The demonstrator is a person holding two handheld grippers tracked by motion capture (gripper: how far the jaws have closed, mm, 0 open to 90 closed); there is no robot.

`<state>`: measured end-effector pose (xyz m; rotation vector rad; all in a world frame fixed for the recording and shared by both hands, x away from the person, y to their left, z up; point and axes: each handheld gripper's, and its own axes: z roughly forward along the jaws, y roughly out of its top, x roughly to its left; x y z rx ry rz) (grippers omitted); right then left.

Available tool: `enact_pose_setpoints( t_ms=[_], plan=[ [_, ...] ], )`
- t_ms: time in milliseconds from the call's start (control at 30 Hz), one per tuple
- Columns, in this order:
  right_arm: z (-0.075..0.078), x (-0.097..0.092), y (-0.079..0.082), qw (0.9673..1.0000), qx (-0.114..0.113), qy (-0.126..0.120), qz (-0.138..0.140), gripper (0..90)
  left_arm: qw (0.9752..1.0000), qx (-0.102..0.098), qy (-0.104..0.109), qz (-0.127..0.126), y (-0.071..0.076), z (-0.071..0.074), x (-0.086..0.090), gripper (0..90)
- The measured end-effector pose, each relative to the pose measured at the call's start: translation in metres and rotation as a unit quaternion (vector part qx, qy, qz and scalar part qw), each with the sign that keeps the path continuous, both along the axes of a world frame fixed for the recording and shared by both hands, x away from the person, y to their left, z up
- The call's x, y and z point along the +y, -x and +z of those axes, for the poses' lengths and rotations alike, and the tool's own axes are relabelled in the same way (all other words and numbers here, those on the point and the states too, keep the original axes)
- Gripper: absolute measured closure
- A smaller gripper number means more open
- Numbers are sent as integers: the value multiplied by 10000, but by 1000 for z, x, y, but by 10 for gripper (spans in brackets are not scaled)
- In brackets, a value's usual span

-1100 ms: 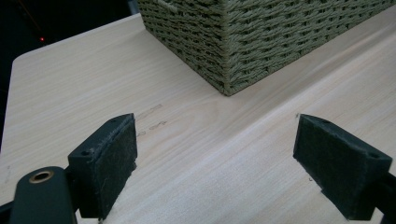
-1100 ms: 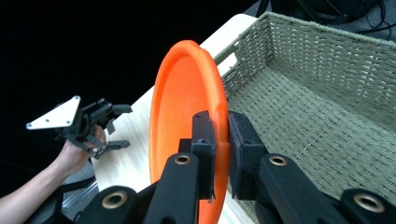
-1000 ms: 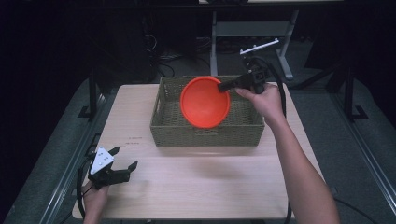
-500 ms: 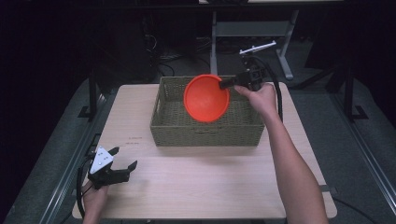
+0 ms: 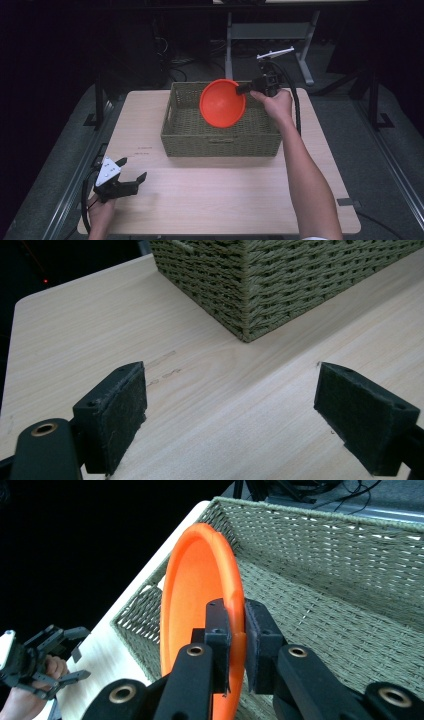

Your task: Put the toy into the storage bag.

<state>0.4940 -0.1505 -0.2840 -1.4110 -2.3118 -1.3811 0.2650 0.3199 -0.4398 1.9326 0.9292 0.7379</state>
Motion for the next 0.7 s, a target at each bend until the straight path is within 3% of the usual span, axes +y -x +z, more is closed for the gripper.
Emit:
enact_pose_setpoints(
  t_ms=[700],
  plan=[
    [-19, 0, -12, 9994, 136, 63, -321, 816, 10000, 32, 3, 11, 0, 0, 1, 130]
  ],
)
